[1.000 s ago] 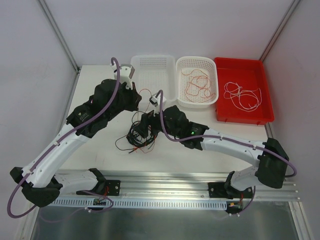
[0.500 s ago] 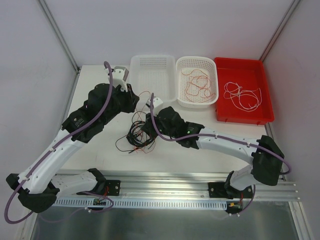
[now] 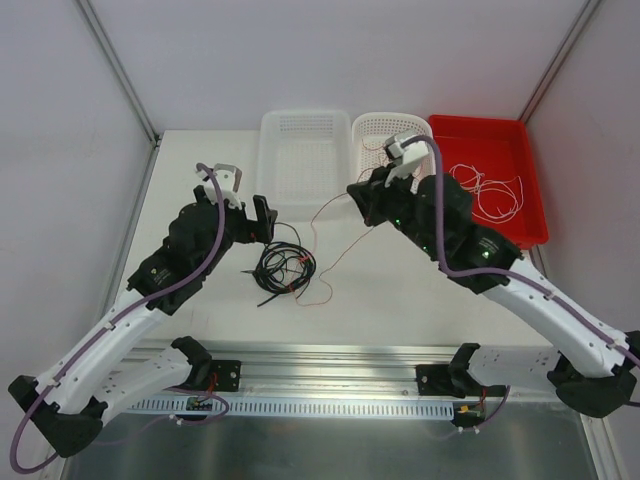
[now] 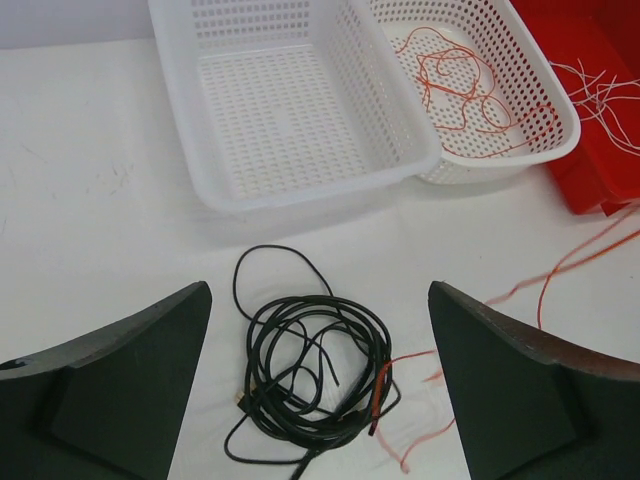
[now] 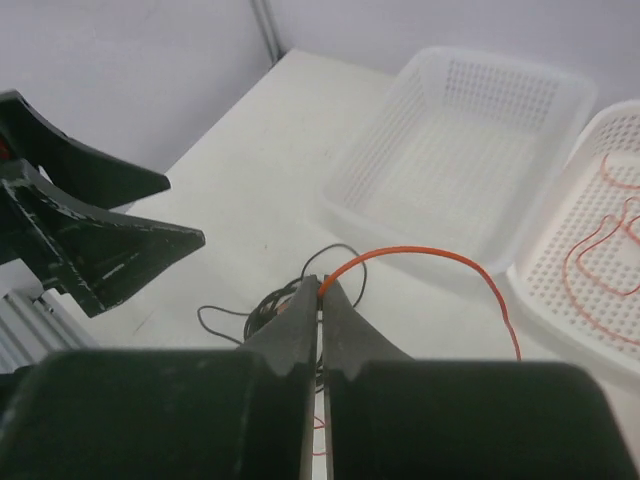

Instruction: Untangle the cables

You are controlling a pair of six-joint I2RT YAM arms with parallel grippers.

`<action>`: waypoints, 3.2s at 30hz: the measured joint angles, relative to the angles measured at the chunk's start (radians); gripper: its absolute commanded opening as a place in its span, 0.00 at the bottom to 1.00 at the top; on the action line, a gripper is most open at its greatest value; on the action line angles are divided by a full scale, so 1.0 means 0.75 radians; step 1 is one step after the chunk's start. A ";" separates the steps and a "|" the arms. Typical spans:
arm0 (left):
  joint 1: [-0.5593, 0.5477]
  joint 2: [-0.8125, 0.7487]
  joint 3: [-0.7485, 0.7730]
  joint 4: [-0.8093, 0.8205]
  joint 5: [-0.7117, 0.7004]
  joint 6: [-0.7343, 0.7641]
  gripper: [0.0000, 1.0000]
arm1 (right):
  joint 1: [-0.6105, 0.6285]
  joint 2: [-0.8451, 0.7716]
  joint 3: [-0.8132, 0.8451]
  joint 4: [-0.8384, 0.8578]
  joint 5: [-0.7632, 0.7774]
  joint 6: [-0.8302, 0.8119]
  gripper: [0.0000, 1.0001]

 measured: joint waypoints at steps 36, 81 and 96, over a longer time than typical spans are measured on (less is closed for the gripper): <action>0.001 0.220 -0.025 0.090 0.011 0.050 0.92 | -0.248 -0.035 -0.510 -0.423 0.060 0.112 0.65; 0.010 0.300 -0.025 0.089 -0.163 0.093 0.93 | -0.087 0.188 -0.507 0.058 -0.497 -0.069 0.01; 0.010 0.305 -0.025 0.087 -0.164 0.107 0.93 | -0.291 -0.089 -0.692 -0.076 -0.385 -0.113 0.01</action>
